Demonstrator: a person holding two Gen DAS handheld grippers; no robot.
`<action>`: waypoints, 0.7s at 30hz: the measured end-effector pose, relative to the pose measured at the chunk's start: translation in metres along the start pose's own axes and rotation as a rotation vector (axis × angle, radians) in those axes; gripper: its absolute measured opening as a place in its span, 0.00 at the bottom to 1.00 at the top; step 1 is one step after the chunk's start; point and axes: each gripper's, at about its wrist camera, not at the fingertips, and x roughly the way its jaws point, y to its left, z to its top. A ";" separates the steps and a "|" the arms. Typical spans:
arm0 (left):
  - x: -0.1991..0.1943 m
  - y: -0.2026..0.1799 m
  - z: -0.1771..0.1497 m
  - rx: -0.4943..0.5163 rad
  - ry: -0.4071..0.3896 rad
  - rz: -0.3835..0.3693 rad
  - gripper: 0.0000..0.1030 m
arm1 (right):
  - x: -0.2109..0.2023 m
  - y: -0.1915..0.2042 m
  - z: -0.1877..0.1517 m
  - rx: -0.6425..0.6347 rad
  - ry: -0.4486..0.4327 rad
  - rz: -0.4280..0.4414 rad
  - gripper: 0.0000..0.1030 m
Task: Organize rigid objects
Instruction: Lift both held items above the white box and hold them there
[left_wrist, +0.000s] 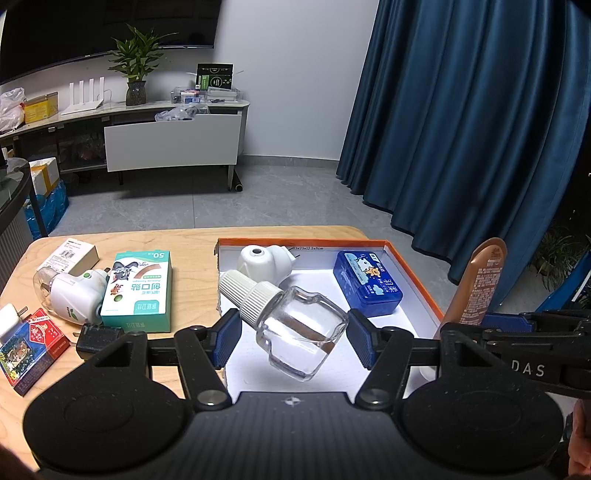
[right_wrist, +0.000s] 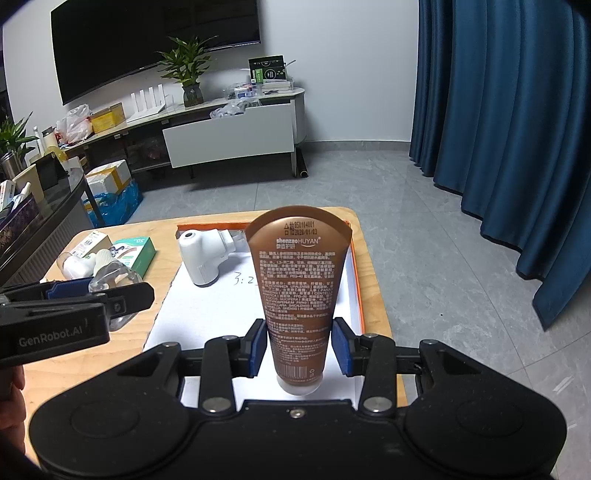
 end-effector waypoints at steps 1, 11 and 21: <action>0.000 0.000 0.000 0.000 0.000 0.000 0.61 | 0.000 0.000 0.000 -0.001 0.000 0.000 0.46; 0.000 0.000 0.000 0.000 -0.002 0.001 0.61 | 0.000 0.001 0.000 -0.004 0.004 -0.001 0.46; 0.001 0.000 0.000 -0.001 -0.002 0.000 0.61 | 0.003 0.001 -0.001 -0.006 0.011 -0.004 0.46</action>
